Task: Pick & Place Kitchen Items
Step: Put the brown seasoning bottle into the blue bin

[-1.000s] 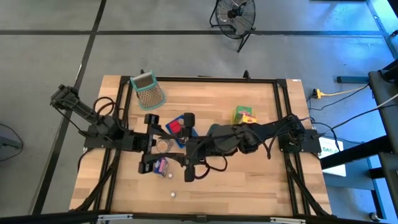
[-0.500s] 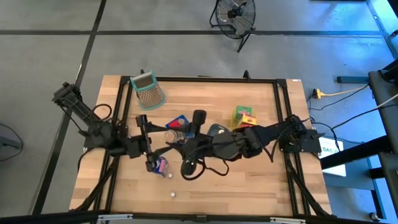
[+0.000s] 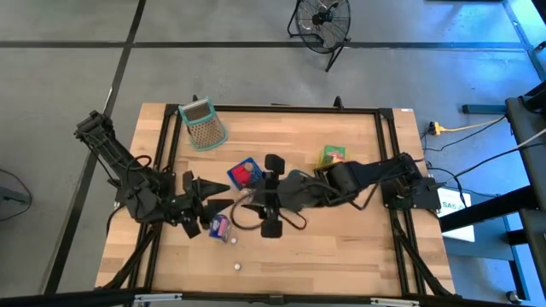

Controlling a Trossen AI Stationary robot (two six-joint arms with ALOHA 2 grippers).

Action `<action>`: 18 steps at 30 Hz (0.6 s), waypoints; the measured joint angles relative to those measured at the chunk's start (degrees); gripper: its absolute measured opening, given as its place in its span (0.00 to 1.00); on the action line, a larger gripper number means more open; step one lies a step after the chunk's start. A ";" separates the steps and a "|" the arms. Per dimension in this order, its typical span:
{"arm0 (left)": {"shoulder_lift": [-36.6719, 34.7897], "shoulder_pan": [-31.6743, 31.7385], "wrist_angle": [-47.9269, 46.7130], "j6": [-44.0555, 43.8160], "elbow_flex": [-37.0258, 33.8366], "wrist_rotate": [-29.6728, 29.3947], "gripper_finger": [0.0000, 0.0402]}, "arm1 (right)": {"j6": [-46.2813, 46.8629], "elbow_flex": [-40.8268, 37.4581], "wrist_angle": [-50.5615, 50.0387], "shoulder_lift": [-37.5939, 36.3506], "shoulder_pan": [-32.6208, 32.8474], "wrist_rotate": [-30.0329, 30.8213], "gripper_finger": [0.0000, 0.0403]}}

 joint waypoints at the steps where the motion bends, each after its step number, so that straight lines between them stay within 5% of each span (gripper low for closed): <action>1: 0.00 -0.13 -0.06 1.37 0.00 0.65 0.68 | 1.88 0.00 -1.72 0.00 -0.70 -2.21 0.46; 6: 0.20 -0.45 -2.66 4.35 0.00 8.13 0.64 | 8.10 -0.86 -5.37 0.00 -3.88 -10.00 0.46; 12: 0.72 1.46 -3.45 1.72 0.00 9.97 0.59 | 9.88 -1.14 -5.27 0.46 -5.83 -19.34 0.46; 18: 0.70 4.48 -6.93 -5.36 0.02 14.89 0.56 | 9.93 -1.20 -6.17 2.14 -6.36 -21.52 0.46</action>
